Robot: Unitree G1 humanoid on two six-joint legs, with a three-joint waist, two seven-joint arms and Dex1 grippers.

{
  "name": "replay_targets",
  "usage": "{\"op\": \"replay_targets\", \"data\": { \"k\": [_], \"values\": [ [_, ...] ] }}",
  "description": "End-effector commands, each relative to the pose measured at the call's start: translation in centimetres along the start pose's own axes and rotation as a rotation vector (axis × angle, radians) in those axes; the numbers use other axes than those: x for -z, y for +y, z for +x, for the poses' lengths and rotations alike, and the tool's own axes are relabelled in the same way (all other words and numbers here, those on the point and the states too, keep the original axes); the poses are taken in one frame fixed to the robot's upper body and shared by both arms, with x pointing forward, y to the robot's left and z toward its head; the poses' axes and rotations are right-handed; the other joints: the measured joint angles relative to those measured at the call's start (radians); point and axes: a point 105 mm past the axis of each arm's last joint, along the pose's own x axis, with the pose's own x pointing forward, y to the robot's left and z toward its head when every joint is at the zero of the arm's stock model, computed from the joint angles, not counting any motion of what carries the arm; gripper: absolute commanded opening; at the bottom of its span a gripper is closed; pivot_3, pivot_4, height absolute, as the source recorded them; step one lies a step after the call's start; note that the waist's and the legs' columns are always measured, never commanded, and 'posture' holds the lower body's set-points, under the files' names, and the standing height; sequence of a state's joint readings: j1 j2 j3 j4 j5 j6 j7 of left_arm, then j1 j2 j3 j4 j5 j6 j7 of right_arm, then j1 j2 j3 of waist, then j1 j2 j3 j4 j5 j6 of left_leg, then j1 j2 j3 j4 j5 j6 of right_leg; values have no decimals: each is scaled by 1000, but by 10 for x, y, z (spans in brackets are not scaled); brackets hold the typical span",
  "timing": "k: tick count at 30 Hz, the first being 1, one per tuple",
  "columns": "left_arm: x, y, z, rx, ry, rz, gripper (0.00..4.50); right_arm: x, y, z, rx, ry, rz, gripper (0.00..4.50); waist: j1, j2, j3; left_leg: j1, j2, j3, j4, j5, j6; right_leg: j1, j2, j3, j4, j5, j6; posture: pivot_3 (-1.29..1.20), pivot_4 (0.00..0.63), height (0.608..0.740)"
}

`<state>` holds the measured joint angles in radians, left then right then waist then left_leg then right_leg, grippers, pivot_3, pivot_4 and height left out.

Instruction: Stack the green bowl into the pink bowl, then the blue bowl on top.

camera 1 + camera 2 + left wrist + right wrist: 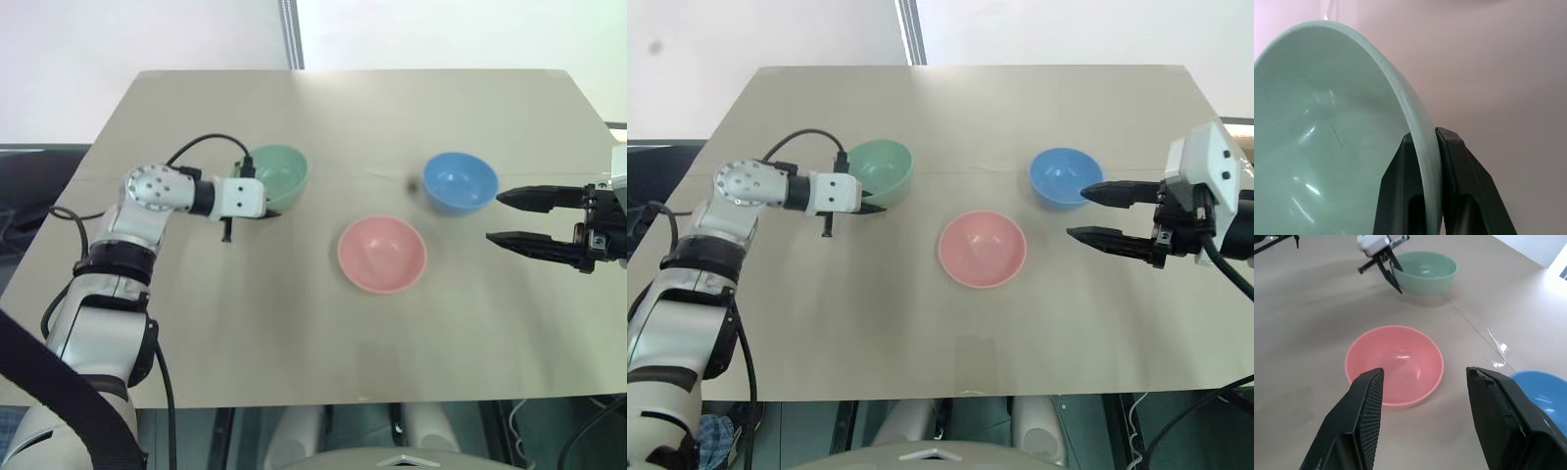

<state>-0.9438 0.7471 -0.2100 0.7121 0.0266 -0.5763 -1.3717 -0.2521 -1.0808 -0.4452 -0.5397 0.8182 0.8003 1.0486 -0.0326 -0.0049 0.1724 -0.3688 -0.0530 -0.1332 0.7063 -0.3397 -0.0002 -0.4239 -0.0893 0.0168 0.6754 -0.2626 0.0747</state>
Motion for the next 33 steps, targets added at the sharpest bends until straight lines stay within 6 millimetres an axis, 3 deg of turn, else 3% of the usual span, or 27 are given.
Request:
{"op": "replay_targets", "data": {
  "k": [1, 5, 11, 14, 19, 20, 29, 33],
  "values": [
    [-35, 18, -5, -26, -119, 149, 26, -8, -1, -5, 27, -9, -52, 2974, -2, 0, 0, 0, 0, 0, 0, 0, 0, 0, 0, 0, 0, 0, 0, 0, 150, 740],
    [-83, 11, 8, 37, -310, 273, 26, -8, -1, -5, 33, -9, -52, 2974, -3, 0, 0, 0, 0, 0, 0, 0, 0, 0, 0, 0, 0, 0, 0, 0, 150, 740],
    [-124, -16, 23, 175, -470, 377, 26, -7, -2, -5, 38, -8, -55, 2974, -6, 0, 0, 2, 1, 1, 0, 0, 0, 0, 1, 2, 1, 0, 0, 0, 150, 740],
    [-130, -29, 28, 238, -501, 396, 26, -7, -3, -4, 42, -7, -59, 2974, -5, 0, 0, 2, 1, 1, 1, 0, 0, 0, 1, 2, 2, 0, 0, 0, 150, 740],
    [-121, -36, 37, 276, -470, 426, 26, -7, -2, -5, 46, -7, -62, 2974, -3, 0, 0, 4, 1, 1, 1, 0, 0, 2, 1, 2, 2, 0, 0, 0, 150, 740],
    [-119, -36, 38, 275, -465, 426, 895, -7, -2, -6, 48, -5, -62, 2974, -3, 0, 0, 4, 1, 1, 1, 0, 0, 3, 1, 2, 2, 0, 0, 0, 150, 740],
    [-110, -30, 38, 244, -437, 422, 4294, -6, -2, -9, 61, 0, -63, 2974, -2, 0, 0, 5, 1, 1, 1, 0, 0, 4, 1, 2, 1, 0, 0, 0, 150, 740],
    [-121, -5, 22, 150, -502, 274, 4294, -6, -2, -9, 59, 1, -64, 2974, -2, 0, 0, 5, 1, 1, 1, 0, 0, 4, 1, 2, 1, 0, 0, 0, 150, 740]
  ]
}}
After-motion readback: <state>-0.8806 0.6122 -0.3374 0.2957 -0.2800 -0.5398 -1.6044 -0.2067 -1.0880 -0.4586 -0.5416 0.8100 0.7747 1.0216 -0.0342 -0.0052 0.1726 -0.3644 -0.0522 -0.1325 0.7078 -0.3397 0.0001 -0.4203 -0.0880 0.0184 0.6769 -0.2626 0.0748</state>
